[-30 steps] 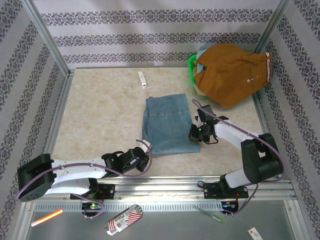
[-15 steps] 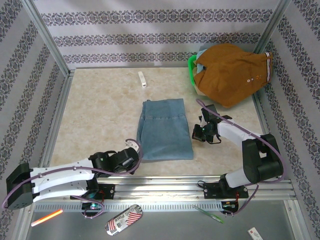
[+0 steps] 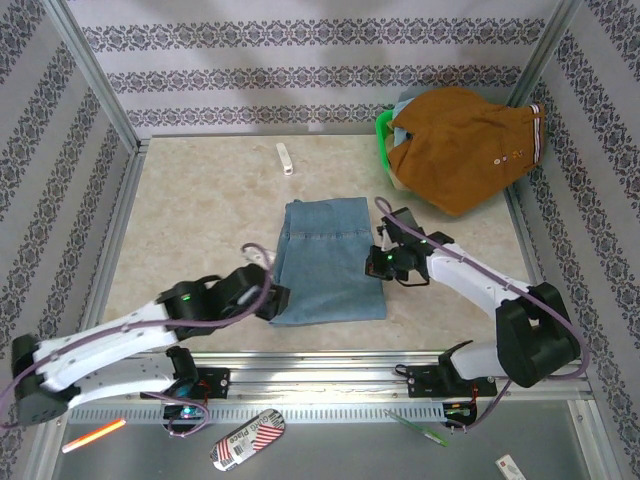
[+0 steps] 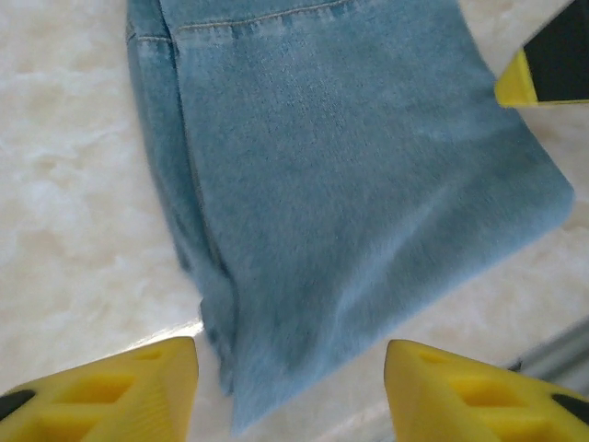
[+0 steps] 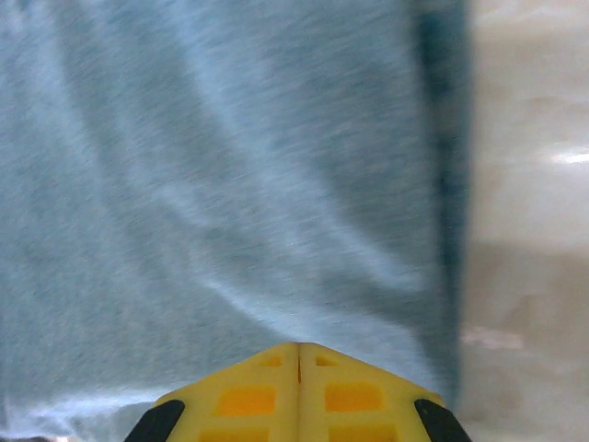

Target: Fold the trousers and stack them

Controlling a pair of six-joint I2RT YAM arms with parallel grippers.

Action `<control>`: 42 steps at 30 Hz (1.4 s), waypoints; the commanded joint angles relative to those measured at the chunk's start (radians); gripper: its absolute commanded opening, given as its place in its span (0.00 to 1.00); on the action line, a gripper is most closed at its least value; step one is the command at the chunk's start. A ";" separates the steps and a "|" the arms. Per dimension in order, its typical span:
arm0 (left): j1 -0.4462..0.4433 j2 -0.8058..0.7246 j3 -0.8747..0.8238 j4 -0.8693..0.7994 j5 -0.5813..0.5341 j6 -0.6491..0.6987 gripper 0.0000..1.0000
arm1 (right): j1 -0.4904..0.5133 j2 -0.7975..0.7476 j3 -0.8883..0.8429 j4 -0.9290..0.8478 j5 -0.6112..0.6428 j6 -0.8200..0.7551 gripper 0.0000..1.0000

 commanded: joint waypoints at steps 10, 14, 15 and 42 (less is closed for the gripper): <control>0.392 0.768 0.350 0.583 0.295 0.245 0.13 | 0.087 0.049 -0.153 0.118 0.043 0.151 0.00; 0.462 0.980 0.505 0.584 0.396 0.187 0.10 | 0.082 0.045 -0.184 0.112 0.057 0.134 0.00; 0.472 1.010 0.525 0.571 0.394 0.179 0.09 | 0.076 0.048 -0.183 0.105 0.056 0.126 0.00; 0.618 -0.080 -0.410 0.313 0.207 -0.214 0.00 | -0.039 0.657 0.718 -0.133 -0.105 -0.140 0.07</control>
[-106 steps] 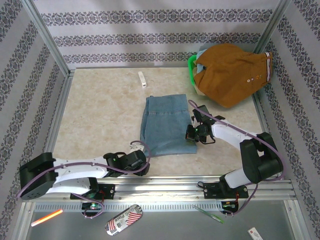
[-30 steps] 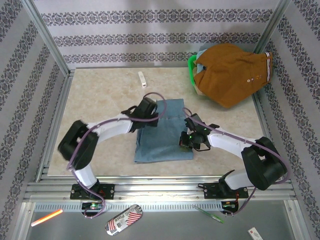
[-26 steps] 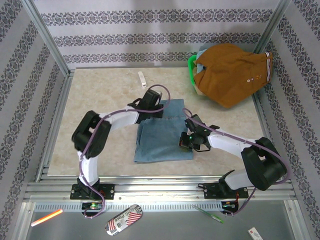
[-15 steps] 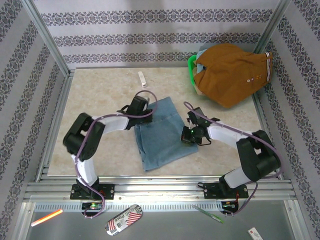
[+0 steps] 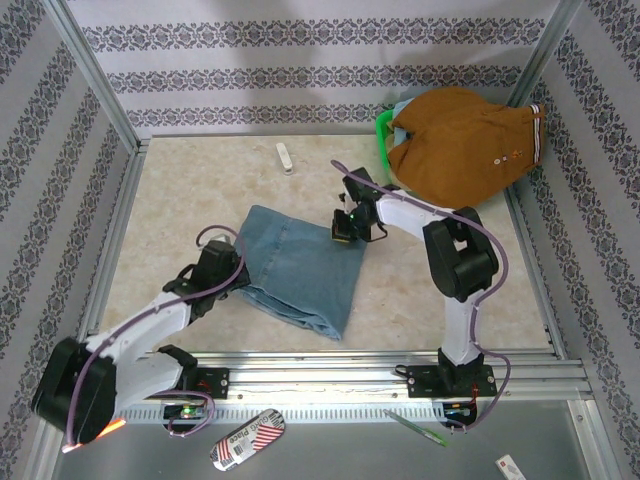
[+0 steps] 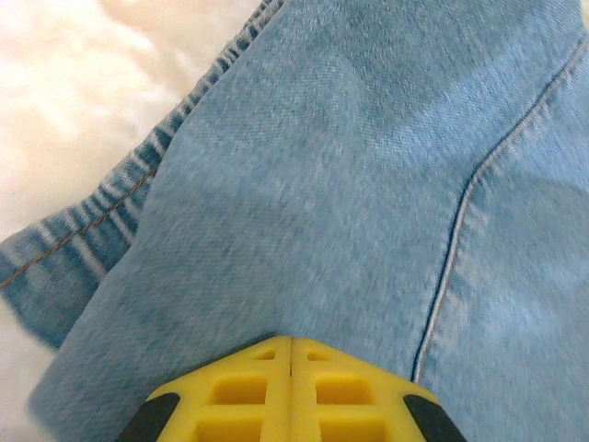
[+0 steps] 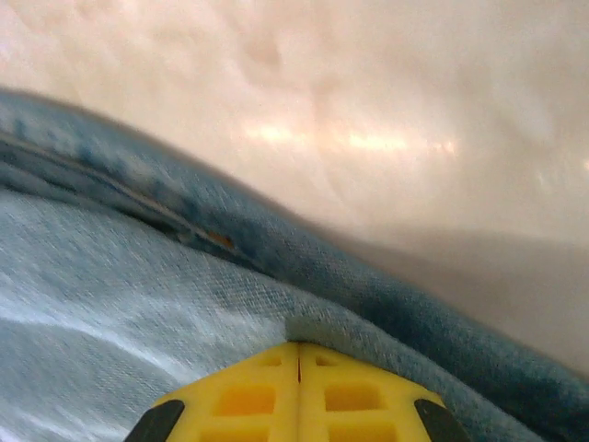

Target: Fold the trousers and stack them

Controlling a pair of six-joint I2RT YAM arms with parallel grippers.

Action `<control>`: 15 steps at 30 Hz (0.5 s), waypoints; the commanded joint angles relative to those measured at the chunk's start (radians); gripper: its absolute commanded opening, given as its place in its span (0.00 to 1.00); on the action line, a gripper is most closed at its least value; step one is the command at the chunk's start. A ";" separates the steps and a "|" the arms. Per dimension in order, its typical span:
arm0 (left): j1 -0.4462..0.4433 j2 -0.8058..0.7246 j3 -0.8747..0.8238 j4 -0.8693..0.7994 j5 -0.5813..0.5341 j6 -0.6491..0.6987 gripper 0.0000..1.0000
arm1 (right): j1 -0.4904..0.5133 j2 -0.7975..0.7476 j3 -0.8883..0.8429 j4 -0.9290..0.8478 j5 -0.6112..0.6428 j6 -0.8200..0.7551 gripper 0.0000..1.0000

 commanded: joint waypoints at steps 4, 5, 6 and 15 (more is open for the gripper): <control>0.011 -0.177 -0.001 -0.202 0.048 -0.064 0.02 | -0.013 -0.077 0.111 -0.113 -0.016 -0.059 0.09; 0.009 -0.185 0.020 -0.218 0.069 -0.052 0.04 | -0.014 -0.112 0.089 -0.112 -0.010 -0.059 0.09; 0.007 -0.187 0.055 -0.246 0.088 -0.037 0.07 | -0.013 -0.159 0.055 -0.107 -0.004 -0.058 0.09; -0.117 0.011 0.243 -0.158 0.093 0.029 0.17 | 0.032 -0.560 -0.556 0.085 0.035 0.114 0.40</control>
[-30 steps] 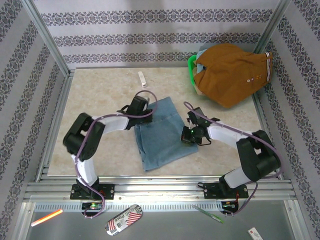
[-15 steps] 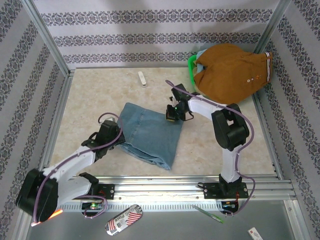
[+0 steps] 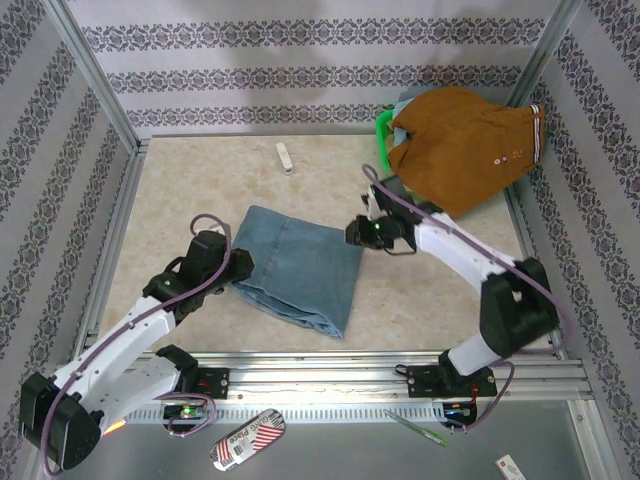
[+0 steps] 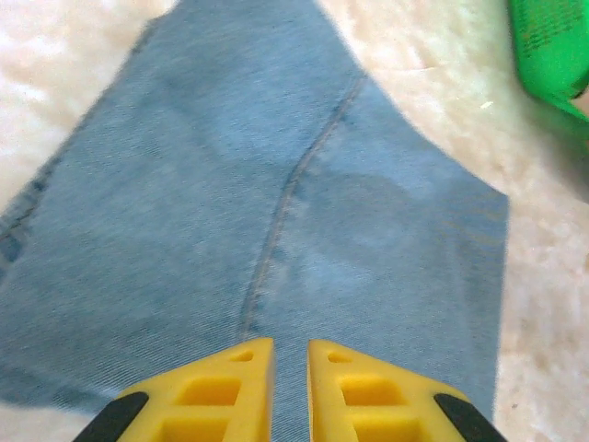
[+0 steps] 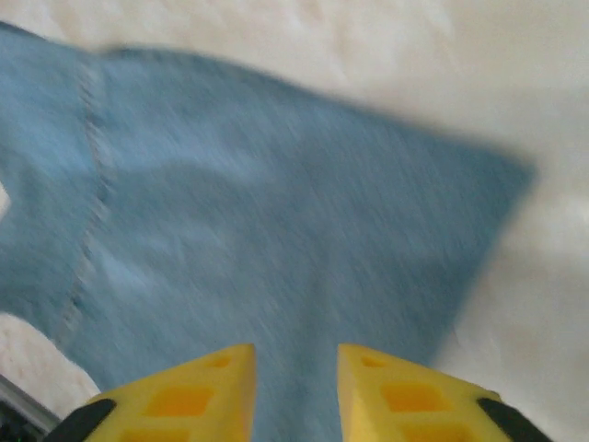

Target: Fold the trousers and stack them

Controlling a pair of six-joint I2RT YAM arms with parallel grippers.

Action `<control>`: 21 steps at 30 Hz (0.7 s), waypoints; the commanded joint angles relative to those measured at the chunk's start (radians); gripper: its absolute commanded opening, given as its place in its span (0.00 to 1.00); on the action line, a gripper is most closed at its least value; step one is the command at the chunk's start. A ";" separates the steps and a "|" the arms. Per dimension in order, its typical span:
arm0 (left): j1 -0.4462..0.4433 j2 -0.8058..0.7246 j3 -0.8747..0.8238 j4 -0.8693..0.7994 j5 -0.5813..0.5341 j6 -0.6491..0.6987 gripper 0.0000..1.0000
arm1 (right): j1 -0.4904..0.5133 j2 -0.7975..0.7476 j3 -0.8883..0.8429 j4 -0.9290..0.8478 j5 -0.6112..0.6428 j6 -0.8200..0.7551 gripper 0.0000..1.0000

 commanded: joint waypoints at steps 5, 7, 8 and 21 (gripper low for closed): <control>-0.062 0.306 -0.026 0.326 0.036 -0.021 0.17 | 0.127 -0.108 -0.271 0.105 0.029 0.156 0.48; -0.042 0.362 -0.048 0.357 -0.028 -0.038 0.16 | 0.153 -0.080 -0.264 0.109 0.033 0.159 0.47; -0.026 0.375 -0.064 0.369 -0.035 -0.057 0.16 | 0.165 -0.061 -0.249 0.103 0.041 0.155 0.47; 0.290 0.228 -0.264 0.347 -0.010 -0.044 0.16 | 0.244 0.331 0.103 0.101 0.043 0.089 0.40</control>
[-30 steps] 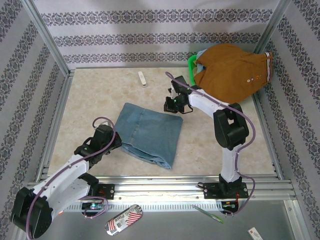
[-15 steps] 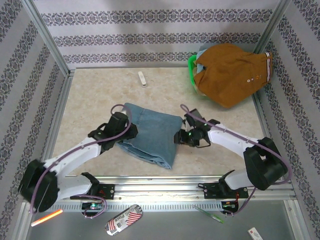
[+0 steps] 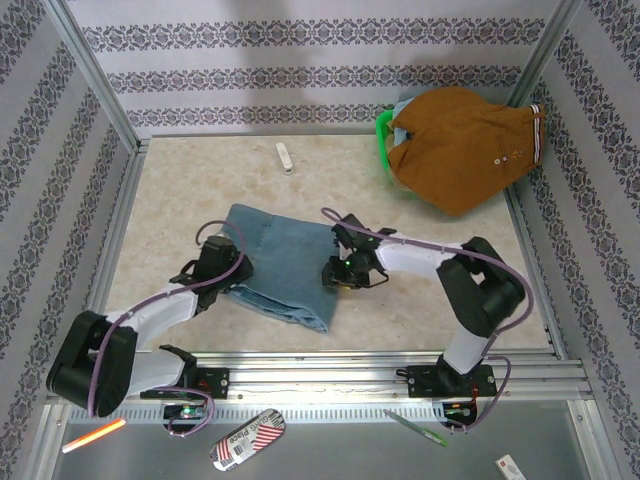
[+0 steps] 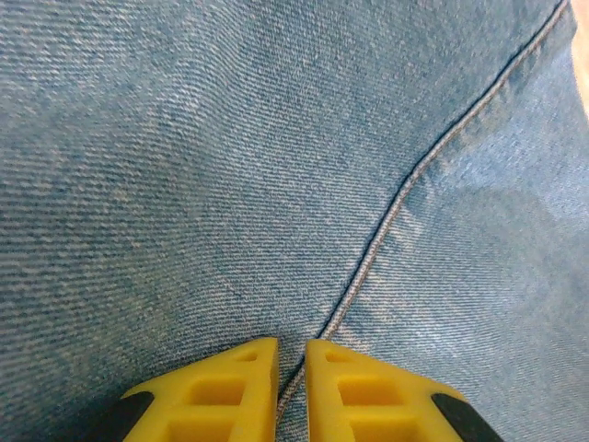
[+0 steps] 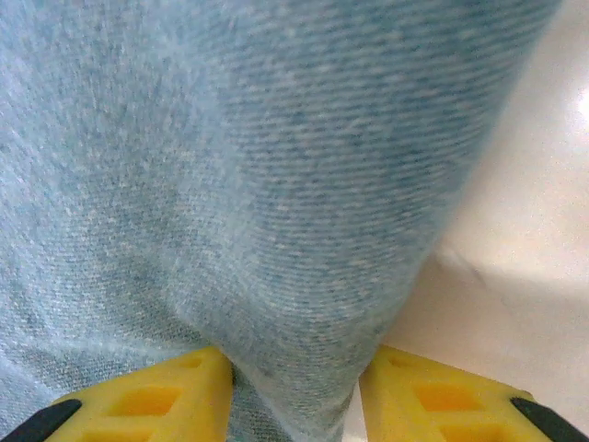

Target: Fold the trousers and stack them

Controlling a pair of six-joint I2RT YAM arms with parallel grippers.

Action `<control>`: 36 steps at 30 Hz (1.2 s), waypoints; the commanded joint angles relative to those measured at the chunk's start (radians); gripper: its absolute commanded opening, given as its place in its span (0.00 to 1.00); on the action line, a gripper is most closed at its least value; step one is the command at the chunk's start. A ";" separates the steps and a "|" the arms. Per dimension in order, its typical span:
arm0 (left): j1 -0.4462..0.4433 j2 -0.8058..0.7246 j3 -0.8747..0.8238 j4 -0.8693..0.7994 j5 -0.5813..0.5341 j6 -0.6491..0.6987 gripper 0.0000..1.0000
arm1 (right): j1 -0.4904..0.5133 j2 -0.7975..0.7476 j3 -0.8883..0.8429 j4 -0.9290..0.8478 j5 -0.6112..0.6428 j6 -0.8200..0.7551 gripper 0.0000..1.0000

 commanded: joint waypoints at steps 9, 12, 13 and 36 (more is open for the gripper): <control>0.380 -0.051 0.140 -0.209 0.093 0.068 0.16 | 0.042 0.274 0.454 0.014 -0.062 0.008 0.37; 0.367 -0.059 0.220 -0.269 0.165 0.075 0.16 | 0.012 0.225 0.482 -0.031 -0.044 -0.035 0.39; 0.344 -0.084 0.227 -0.285 0.171 0.078 0.17 | -0.002 0.188 0.469 -0.036 -0.038 -0.052 0.41; -0.292 0.186 0.138 -0.431 -0.385 -0.119 0.71 | -0.218 -0.433 -0.151 -0.036 -0.030 -0.064 0.59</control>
